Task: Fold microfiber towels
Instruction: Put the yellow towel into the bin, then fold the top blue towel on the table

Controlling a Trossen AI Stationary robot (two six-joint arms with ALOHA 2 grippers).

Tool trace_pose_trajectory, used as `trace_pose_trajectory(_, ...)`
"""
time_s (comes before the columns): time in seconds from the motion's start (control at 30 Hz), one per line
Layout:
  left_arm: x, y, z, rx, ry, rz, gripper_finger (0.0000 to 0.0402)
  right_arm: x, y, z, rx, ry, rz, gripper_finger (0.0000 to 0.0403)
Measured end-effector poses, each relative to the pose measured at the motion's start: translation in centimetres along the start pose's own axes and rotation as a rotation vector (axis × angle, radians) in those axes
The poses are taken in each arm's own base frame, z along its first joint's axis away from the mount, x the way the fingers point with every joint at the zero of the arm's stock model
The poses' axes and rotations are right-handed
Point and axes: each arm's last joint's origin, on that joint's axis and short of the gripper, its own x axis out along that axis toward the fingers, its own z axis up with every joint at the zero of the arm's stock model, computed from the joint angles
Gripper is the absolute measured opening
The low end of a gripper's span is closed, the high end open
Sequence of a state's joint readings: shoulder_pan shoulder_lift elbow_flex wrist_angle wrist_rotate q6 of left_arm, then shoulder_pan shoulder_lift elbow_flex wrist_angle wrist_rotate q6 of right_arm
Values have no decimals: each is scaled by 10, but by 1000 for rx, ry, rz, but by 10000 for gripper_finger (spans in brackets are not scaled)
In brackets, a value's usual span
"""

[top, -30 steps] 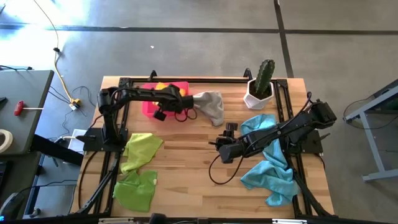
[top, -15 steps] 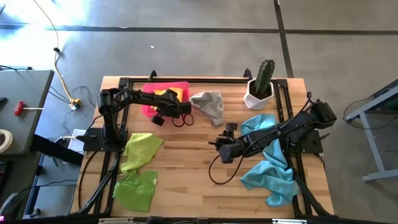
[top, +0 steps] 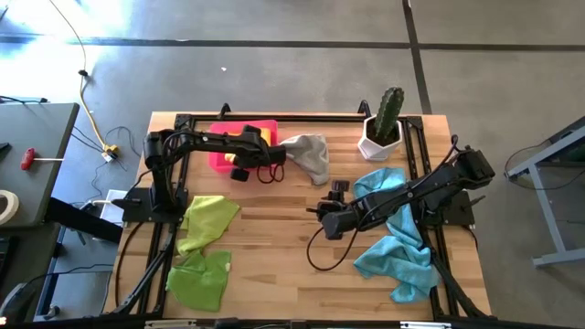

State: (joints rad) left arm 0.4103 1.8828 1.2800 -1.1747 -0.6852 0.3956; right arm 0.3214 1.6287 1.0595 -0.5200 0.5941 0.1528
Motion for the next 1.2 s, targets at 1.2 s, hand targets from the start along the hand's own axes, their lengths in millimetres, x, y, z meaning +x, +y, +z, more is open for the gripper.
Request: trace_pose_trajectory(1.2, -185, -97, -26, -341, -744, -480, 177, -36, -39, -88, 413, 497, -64, 171)
